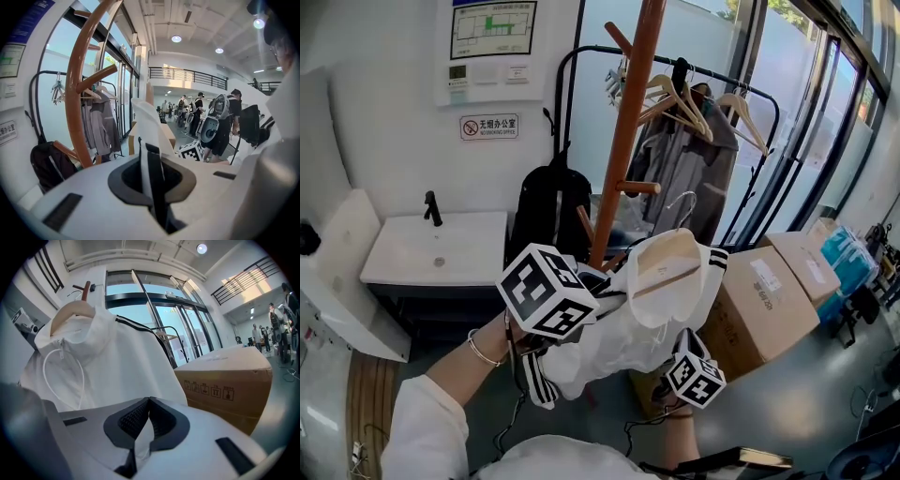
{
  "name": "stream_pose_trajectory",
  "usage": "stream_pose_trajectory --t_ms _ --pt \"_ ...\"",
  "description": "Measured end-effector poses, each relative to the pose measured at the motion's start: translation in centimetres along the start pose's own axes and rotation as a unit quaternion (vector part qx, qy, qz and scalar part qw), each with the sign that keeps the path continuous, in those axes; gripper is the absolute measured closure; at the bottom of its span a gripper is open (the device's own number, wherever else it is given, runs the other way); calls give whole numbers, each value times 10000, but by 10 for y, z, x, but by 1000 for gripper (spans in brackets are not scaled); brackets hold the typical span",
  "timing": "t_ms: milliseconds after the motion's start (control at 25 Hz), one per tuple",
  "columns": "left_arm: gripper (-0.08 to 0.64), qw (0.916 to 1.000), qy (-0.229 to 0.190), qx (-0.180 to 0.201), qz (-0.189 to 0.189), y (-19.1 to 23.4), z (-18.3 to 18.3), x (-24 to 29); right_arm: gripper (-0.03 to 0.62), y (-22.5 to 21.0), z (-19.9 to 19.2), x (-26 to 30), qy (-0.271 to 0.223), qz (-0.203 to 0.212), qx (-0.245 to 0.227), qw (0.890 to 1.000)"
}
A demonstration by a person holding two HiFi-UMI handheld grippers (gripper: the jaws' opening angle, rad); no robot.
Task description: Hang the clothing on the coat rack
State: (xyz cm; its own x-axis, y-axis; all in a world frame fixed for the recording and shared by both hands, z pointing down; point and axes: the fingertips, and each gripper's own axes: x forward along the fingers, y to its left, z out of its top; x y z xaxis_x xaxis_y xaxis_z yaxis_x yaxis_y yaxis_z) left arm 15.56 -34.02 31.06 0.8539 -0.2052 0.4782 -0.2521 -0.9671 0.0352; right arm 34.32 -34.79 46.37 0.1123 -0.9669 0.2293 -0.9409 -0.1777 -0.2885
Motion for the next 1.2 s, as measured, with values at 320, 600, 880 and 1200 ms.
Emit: stream_pose_trajectory --t_ms 320,600,880,1200 --pt "539 9990 -156 -382 -157 10 8 -11 569 5 -4 5 75 75 -8 9999" --pt "538 9960 -209 -755 -441 19 6 -10 569 8 -8 8 111 113 16 9999" --pt "539 9956 -162 -816 -425 29 3 -3 569 4 -13 11 198 72 33 9998" --pt "538 9944 -172 -939 -452 39 -4 7 569 -3 -15 19 232 41 40 9997"
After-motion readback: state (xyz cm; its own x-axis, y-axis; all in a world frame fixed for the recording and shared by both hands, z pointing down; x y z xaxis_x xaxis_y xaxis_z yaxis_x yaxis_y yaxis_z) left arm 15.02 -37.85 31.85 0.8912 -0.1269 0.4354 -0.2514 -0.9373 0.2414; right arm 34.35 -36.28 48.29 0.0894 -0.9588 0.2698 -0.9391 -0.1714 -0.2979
